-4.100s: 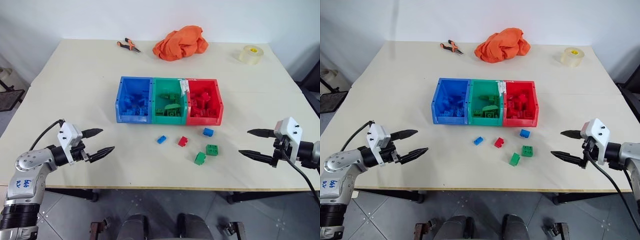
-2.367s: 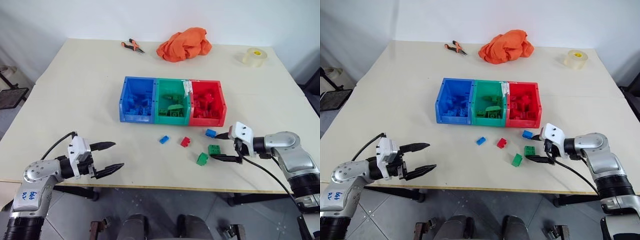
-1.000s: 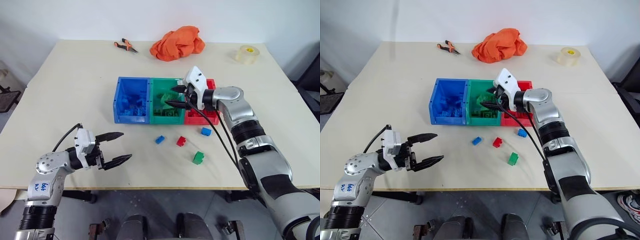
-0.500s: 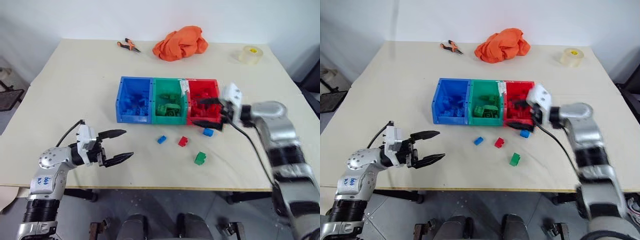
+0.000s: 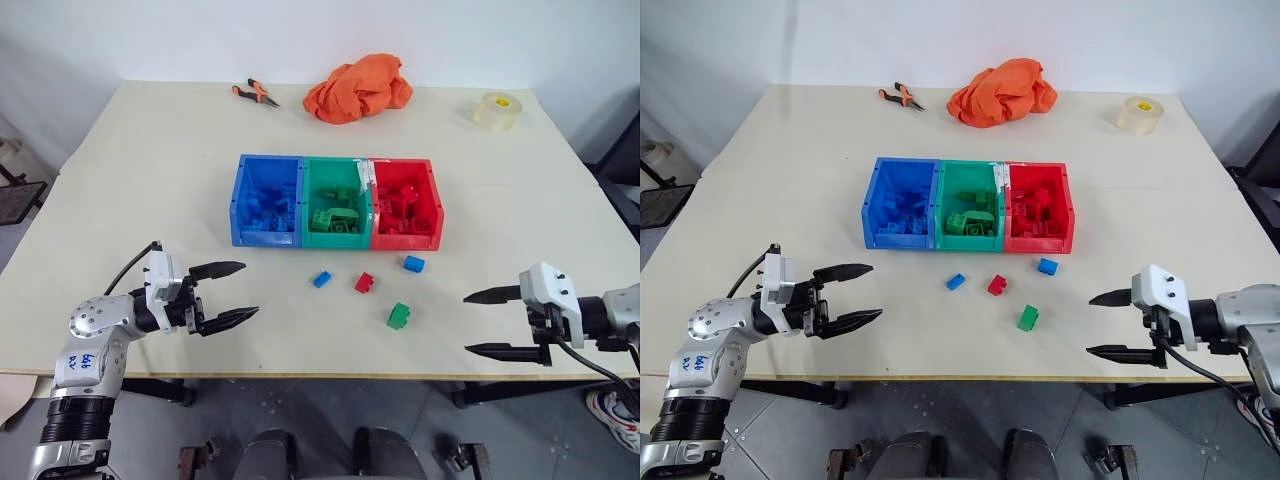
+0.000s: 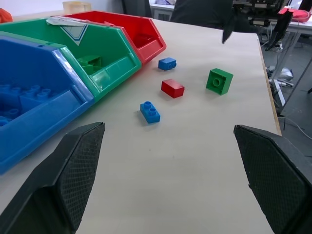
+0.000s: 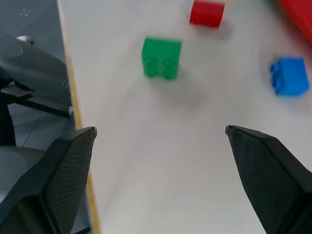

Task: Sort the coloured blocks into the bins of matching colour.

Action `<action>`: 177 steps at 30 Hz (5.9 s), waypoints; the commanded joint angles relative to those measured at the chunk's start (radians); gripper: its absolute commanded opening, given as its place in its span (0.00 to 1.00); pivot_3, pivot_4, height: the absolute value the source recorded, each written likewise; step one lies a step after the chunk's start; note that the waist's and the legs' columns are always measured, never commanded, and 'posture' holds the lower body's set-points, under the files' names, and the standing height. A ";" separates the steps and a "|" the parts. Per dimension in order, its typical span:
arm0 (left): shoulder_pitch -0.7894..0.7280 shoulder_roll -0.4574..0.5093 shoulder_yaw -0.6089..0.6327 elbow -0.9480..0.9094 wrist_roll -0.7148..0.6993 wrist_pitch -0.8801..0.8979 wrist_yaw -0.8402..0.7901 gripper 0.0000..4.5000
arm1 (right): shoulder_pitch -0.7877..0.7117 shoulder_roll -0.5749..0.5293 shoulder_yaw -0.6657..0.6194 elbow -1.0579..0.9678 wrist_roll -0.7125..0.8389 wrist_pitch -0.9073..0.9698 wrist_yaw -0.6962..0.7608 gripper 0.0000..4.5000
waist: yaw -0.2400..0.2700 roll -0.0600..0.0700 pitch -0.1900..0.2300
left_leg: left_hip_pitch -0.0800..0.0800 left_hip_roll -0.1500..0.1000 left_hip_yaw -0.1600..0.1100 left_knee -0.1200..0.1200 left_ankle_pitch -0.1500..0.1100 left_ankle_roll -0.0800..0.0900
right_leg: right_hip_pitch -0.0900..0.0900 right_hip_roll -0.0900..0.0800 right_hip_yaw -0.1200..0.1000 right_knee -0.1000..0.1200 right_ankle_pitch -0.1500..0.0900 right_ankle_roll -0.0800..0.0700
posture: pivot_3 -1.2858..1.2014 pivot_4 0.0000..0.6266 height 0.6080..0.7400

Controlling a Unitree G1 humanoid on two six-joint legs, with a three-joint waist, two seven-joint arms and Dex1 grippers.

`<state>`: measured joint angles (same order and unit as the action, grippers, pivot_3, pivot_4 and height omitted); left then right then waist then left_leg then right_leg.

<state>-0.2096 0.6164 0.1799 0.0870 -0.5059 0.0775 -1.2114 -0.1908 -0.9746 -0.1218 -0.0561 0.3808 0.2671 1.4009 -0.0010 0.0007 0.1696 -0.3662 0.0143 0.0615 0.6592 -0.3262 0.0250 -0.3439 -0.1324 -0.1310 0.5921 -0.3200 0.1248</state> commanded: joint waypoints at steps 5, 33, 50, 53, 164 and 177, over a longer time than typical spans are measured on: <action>0.031 0.001 0.003 -0.096 -0.025 0.022 0.014 1.00 | -0.179 0.162 0.202 0.059 -0.082 -0.042 -0.055 0.99 | 0.000 0.000 0.000 | -0.001 0.000 -0.002 0.000 0.000 0.000 | 0.000 0.000 0.001 0.000 0.000 0.000 | 0.52 0.24 1.00; 0.056 -0.010 0.012 -0.128 -0.042 0.013 0.002 1.00 | -0.533 0.371 0.203 0.166 -0.058 0.007 -0.206 0.36 | -0.007 0.001 0.001 | -0.002 0.000 -0.002 0.002 0.000 -0.001 | -0.002 0.002 -0.002 0.002 0.000 0.000 | 0.52 0.24 1.00; -0.014 -0.077 -0.023 -0.076 -0.047 -0.074 -0.054 1.00 | -1.042 0.707 0.229 1.082 -0.303 -0.360 -0.508 0.97 | -0.031 0.001 0.000 | -0.004 -0.003 -0.005 0.002 0.000 -0.001 | -0.011 0.002 -0.001 0.020 0.000 0.000 | 0.52 0.24 1.00; -0.015 -0.079 -0.026 -0.071 -0.046 -0.079 -0.055 1.00 | -1.032 0.682 0.218 1.060 -0.299 -0.380 -0.457 0.99 | -0.034 0.001 0.000 | -0.004 -0.002 -0.004 0.002 0.000 -0.001 | -0.011 0.002 -0.001 0.020 0.000 0.000 | 0.52 0.24 1.00; -0.004 -0.050 0.041 -0.034 -0.056 -0.099 -0.019 1.00 | -0.908 0.787 0.227 0.802 -0.219 -0.372 -0.348 1.00 | -0.030 0.001 0.000 | -0.004 -0.004 -0.009 0.002 -0.002 0.000 | -0.011 0.001 0.005 0.025 0.000 0.000 | 0.52 0.24 1.00; -0.043 -0.021 0.047 0.075 -0.056 -0.106 -0.114 1.00 | -0.217 0.179 0.084 0.138 -0.043 -0.001 -0.065 1.00 | -0.025 0.001 0.001 | -0.003 -0.002 -0.002 0.002 -0.002 0.001 | -0.006 0.001 -0.002 0.009 0.000 0.000 | 0.52 0.24 1.00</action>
<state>-0.2520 0.5803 0.2152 0.1665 -0.5436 -0.0157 -1.3061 -0.4216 -0.7698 0.0107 0.1315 0.3102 0.2589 1.3296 -0.0257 0.0018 0.1701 -0.3686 0.0128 0.0603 0.6604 -0.3286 0.0258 -0.3493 -0.1309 -0.1329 0.6009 -0.3199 0.1251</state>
